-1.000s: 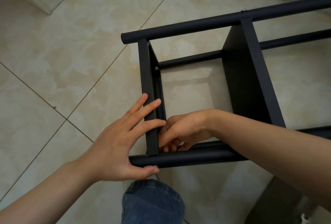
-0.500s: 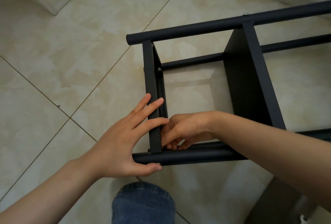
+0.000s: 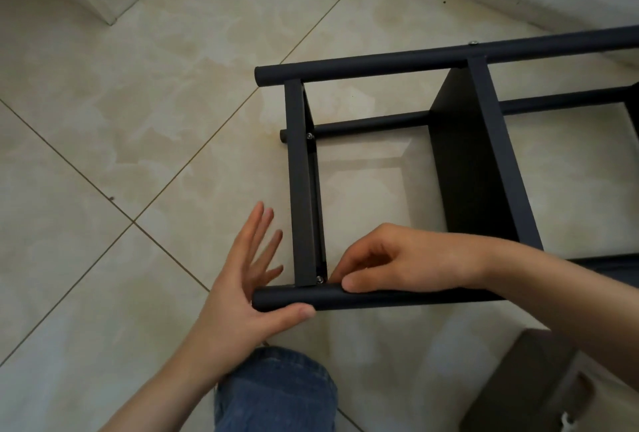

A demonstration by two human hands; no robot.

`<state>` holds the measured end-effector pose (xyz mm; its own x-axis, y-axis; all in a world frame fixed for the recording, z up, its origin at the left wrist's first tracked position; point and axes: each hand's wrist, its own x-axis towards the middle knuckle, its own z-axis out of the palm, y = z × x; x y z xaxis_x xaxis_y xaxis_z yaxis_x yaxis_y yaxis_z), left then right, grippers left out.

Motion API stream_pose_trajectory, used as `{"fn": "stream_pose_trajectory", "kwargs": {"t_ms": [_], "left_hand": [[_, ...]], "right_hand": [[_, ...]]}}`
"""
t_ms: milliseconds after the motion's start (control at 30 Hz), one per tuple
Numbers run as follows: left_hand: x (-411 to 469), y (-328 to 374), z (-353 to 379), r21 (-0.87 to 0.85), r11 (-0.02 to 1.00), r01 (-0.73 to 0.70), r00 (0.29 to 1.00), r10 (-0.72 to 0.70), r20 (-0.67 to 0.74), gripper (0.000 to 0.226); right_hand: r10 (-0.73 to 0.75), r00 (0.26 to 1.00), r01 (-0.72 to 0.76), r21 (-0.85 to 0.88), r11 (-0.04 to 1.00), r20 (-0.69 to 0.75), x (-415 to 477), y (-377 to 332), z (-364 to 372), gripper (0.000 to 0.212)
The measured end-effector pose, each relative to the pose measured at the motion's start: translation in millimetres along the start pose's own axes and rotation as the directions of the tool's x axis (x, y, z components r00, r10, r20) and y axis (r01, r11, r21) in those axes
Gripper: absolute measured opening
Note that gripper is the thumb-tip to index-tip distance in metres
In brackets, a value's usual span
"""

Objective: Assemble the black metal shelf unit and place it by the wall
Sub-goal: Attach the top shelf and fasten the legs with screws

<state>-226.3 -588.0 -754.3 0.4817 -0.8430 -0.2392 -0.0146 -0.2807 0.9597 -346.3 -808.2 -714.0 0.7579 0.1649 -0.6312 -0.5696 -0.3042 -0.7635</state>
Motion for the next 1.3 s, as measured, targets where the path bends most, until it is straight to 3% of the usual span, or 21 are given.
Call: {"fn": "stream_pose_trajectory", "kwargs": {"t_ms": [133, 233, 367, 700, 900, 1033, 1300], "left_hand": [[-11, -18, 29, -0.293, 0.937, 0.191, 0.973, -0.221, -0.073, 0.112], [-14, -17, 46, -0.259, 0.929, 0.263, 0.963, -0.268, 0.015, 0.1], [-10, -13, 56, -0.183, 0.933, 0.309, 0.948, -0.317, -0.015, 0.112], [0, 11, 60, -0.12, 0.96, 0.251, 0.962, -0.261, -0.075, 0.062], [-2, 30, 60, -0.109, 0.968, 0.224, 0.971, -0.232, -0.064, 0.072], [1, 49, 57, -0.104, 0.976, 0.194, 0.979, -0.199, -0.041, 0.088], [18, 150, 30, 0.01, 0.997, 0.076, 0.995, -0.075, -0.062, 0.061]], "right_hand": [[-0.053, 0.995, 0.046, -0.083, 0.995, -0.089, -10, -5, 4, 0.024], [-0.094, 0.991, 0.078, -0.163, 0.984, -0.092, -15, -5, 8, 0.028], [-0.126, 0.985, 0.087, -0.287, 0.954, -0.119, -21, -3, 15, 0.034], [-0.144, 0.951, -0.001, -0.466, 0.885, -0.275, -47, -12, 16, 0.036], [-0.086, 0.965, -0.091, -0.625, 0.775, -0.247, -73, -19, 16, 0.057], [-0.117, 0.943, -0.143, -0.697, 0.703, -0.311, -87, -27, 13, 0.07], [-0.251, 0.833, -0.251, -0.742, 0.621, -0.493, -126, -79, -5, 0.075]]}}
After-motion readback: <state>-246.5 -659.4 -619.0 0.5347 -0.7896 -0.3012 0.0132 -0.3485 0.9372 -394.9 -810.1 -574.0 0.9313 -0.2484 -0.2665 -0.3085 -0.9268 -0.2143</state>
